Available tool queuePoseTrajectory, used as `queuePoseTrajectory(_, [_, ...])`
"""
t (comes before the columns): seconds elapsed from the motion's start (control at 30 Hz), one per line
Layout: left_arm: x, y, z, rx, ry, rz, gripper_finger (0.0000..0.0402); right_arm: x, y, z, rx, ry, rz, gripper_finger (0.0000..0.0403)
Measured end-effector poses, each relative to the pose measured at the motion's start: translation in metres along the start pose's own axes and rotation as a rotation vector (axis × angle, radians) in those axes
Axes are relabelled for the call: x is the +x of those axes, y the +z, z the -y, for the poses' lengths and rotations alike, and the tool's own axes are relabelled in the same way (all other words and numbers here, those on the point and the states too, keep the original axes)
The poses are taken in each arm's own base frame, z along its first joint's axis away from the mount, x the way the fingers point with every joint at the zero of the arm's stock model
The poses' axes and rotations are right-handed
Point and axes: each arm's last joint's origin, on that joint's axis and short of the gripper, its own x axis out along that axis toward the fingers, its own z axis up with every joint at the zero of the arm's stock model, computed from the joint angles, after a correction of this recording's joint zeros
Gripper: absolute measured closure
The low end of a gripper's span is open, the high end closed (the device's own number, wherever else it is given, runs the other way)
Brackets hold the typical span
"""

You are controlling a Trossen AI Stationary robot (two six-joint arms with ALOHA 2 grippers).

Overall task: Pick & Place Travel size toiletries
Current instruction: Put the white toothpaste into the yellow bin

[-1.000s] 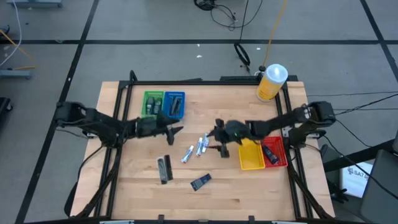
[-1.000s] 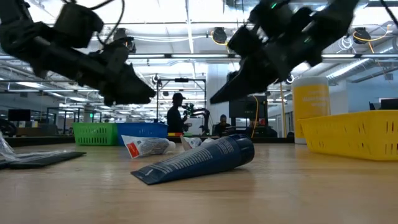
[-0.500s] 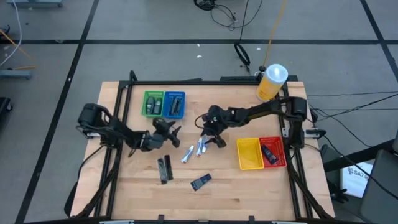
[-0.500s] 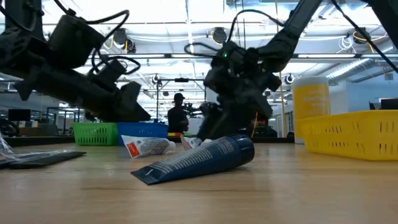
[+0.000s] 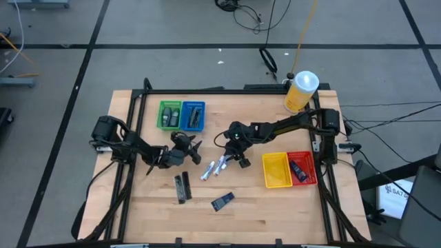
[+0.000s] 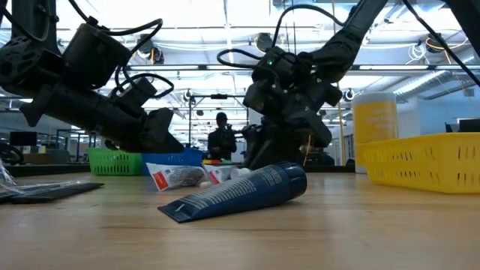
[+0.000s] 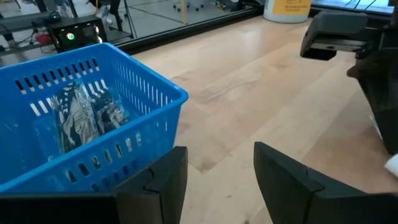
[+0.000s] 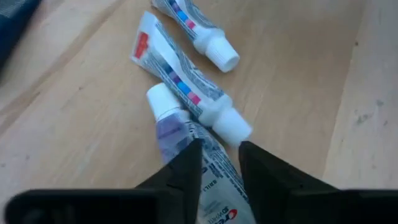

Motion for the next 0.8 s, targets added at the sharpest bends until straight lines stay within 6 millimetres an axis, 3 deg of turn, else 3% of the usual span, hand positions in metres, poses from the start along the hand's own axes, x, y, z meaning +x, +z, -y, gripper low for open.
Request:
queuePoseTrajectory(0.17, [0.0,0.0,0.0,-0.001,-0.005,-0.003,0.0217,0.001,0.0,-0.002,0.092,-0.036,-0.029,0.0368])
queuePoseTrajectory(0.3, [0.0,0.0,0.0,-0.003,-0.013,-0.007,0.0217,-0.009,0.006,-0.002,0.181,-0.062,-0.019,0.0399])
queuePoseTrajectory(0.57, [0.0,-0.002,-0.001,-0.017,-0.006,-0.023,0.0217,-0.045,0.025,-0.005,0.309,-0.171,0.01,0.0401])
queuePoseTrajectory(0.8, [0.0,-0.003,-0.001,-0.024,-0.005,-0.025,0.0217,-0.051,0.027,-0.007,0.228,-0.158,0.009,0.0359])
